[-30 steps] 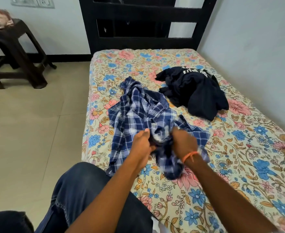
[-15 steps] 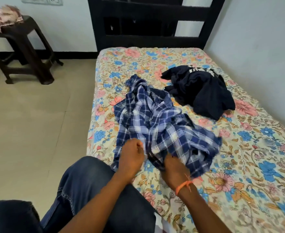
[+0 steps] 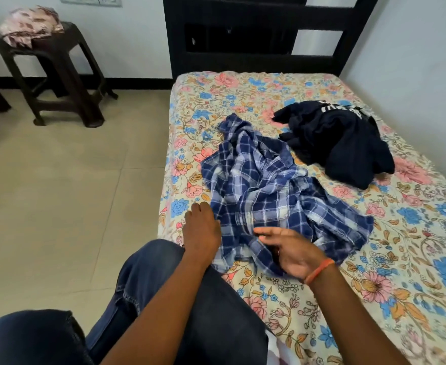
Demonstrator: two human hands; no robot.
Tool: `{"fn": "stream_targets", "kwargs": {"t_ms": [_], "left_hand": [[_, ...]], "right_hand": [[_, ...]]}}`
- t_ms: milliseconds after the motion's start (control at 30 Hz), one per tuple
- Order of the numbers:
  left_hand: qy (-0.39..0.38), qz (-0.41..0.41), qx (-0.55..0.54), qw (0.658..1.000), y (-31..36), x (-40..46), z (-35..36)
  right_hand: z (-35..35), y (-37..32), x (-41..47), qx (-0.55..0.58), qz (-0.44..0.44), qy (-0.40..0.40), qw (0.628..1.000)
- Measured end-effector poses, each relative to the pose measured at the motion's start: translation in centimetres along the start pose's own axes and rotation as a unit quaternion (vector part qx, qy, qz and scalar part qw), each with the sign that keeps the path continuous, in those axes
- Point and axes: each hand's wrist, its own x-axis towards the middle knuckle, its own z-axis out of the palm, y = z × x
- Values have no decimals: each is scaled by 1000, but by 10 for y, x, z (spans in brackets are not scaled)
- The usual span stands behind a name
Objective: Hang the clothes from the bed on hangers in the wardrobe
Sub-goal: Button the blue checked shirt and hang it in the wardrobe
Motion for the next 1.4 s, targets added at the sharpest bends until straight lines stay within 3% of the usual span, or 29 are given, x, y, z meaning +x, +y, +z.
{"fn": "stream_targets", "kwargs": {"t_ms": [100,200,233,300,367,400,467,500,533,567,633,667,733,833,933,1067,1167,1233,1267,1300,1333,1400], "left_hand": [[-18,17,10,1000,-3,8,5],[-38,7,22,999,-5,13,9],[-40,1,13,999,-5,14,10],[-52,-30,-51,997,-5,15,8],[-64,-61,-144,986,-8,16,5],[-66,-69,-184,978,-9,15,4],[-69,-76,-233,967,-8,13,3],[-70,-69,-242,965,-7,11,2],[-72,-53,-242,966,-6,10,3],[-72,-37,-240,967,-5,9,4],[-74,-19,-240,968,-4,7,5],[-76,-14,-236,969,-4,5,5],[-82,-7,-222,971,-5,5,7],[-90,-4,-214,973,-4,4,7],[-96,-7,-202,975,-3,6,7],[-102,-11,-202,974,-3,5,8],[-101,-18,-218,970,-5,3,5],[-103,-24,-232,967,-5,2,4],[-104,-26,-239,965,-4,2,3],[-104,-24,-248,963,-3,2,3],[-102,-20,-261,960,-3,2,2],[-95,-14,-298,950,-1,2,0]], "right_hand": [[-9,8,-4,-129,-26,3,991],[-16,9,-4,-361,-8,2,933],[-14,3,-5,-389,-12,0,921],[-5,-21,-8,-348,-54,24,935],[-2,-59,-2,-265,-162,123,943],[-3,-81,3,-241,-244,204,917],[-4,-122,12,-270,-391,346,809],[0,-134,19,-298,-429,368,769],[5,-140,25,-307,-441,344,770],[11,-139,29,-298,-421,276,811],[13,-119,43,-308,-289,141,895],[10,-103,46,-370,-255,128,884],[-4,-70,51,-457,-267,176,830],[-15,-28,46,-459,-320,217,800],[-14,-3,50,-539,-320,238,742],[3,-3,62,-550,-290,309,719],[18,-13,71,-634,-233,340,655],[21,-15,74,-667,-183,345,635],[20,-16,75,-659,-177,340,647],[17,-18,75,-623,-189,328,685],[12,-23,74,-548,-210,315,746],[2,-36,66,-296,-217,285,886]]}}
